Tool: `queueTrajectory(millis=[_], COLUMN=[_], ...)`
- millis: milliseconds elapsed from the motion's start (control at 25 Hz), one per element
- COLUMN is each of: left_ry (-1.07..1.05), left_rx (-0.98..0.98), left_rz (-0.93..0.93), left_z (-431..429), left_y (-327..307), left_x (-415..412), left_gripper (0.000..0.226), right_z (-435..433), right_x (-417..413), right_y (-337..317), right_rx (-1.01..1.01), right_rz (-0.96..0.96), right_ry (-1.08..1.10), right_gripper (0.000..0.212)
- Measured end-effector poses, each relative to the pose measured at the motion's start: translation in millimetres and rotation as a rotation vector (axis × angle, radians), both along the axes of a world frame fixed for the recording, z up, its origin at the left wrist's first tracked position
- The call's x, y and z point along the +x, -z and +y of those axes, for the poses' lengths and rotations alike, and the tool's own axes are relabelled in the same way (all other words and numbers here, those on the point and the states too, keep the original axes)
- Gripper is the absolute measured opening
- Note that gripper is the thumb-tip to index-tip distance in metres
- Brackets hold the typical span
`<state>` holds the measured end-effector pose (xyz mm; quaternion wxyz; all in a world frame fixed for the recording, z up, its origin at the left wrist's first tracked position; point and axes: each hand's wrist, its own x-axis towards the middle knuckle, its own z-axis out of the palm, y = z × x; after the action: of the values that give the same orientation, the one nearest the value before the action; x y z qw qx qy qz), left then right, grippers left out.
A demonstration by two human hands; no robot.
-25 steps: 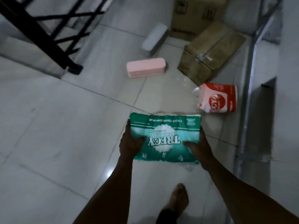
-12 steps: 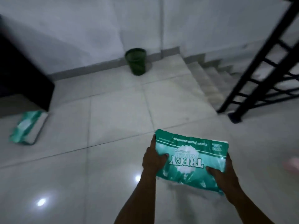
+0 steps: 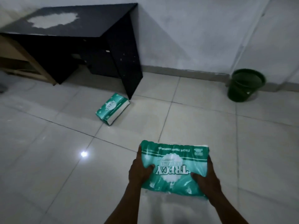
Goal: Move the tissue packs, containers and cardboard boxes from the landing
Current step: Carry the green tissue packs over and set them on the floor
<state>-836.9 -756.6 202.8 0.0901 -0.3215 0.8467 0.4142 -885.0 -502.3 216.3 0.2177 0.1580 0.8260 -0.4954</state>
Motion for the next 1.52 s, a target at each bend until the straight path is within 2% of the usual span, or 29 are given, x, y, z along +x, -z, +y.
queueTrajectory(millis=[280, 520, 720, 880, 1160, 1360, 1440, 1520], left_ry=[-0.242, -0.398, -0.532, -0.654, -0.881, -1.027, -1.028, -1.019], left_rx=[0.028, 0.092, 0.144, 0.167, 0.073, -0.173, -0.278, -0.264], left_rz=[0.020, -0.014, -0.092, -0.141, -0.172, -0.007, -0.033, -0.108], left_z=[-160.5, -286.3, -372.7, -418.5, -520.8, -601.5, -606.2, -590.3], left_y=[37.2, 101.4, 170.0, 198.6, 185.2, 155.7, 151.8, 152.2], left_x=[-93.1, -137.6, -178.3, -175.0, -116.4, -92.5, -93.1, -98.3], left_gripper=[0.106, 0.105, 0.109, 0.106, 0.103, 0.097, 0.092, 0.087], right_z=[-180.9, -334.2, -444.1, -508.3, -650.8, -767.3, -786.5, -779.5], right_x=[-151.0, -251.6, -316.6, -324.2, -288.5, -269.4, -257.9, -242.6], right_y=[50.0, 96.3, 163.4, 205.9, 214.4, 198.0, 191.8, 186.1], right_rx=[0.031, 0.111, 0.194, 0.242, 0.141, -0.043, -0.057, -0.033], right_rz=[-0.026, -0.060, -0.073, -0.123, -0.103, 0.015, 0.062, 0.034], right_ry=[-0.312, -0.502, -0.597, -0.701, -0.924, -1.028, -1.021, -1.030], right_gripper=[0.108, 0.107, 0.104, 0.106, 0.105, 0.114, 0.117, 0.116])
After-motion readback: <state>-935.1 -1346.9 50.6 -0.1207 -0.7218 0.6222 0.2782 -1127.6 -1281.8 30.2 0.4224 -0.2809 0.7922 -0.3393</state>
